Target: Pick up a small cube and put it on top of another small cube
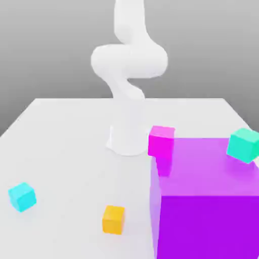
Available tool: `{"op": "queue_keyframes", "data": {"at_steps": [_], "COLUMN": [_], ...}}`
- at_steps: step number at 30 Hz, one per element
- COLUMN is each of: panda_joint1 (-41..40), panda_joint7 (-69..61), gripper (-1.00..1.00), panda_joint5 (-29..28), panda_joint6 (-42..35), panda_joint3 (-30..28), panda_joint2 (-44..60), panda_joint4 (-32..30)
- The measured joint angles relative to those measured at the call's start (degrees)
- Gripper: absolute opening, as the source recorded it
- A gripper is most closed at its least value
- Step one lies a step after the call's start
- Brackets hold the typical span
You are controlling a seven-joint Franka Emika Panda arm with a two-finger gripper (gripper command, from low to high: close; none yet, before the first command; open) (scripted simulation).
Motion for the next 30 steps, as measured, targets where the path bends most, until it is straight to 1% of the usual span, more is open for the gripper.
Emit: {"op": "queue_keyframes", "data": {"at_steps": [11,16,19,24,25,27,30], "panda_joint1": [-3.7,-6.6,-10.2,-14.7,-15.6,-17.4,-22.0], "panda_joint7": [-5.7,-8.7,-10.5,-12.1,-13.0,-15.8,-19.8], "gripper": [0.0,0.0,0.0,0.0,0.0,0.0,0.0], "panda_joint5": [5.6,8.8,10.6,11.9,13.0,16.6,21.8], "panda_joint6": [10.6,15.3,18.2,23.1,24.3,26.8,30.9], "panda_joint3": [-13.3,-18.0,-20.1,-22.1,-21.7,-19.6,-14.0], "panda_joint2": [23.1,33.6,39.8,49.9,51.8,55.6,61.1], "panda_joint4": [-6.9,-10.0,-11.9,-14.9,-14.9,-14.3,-13.0]}}
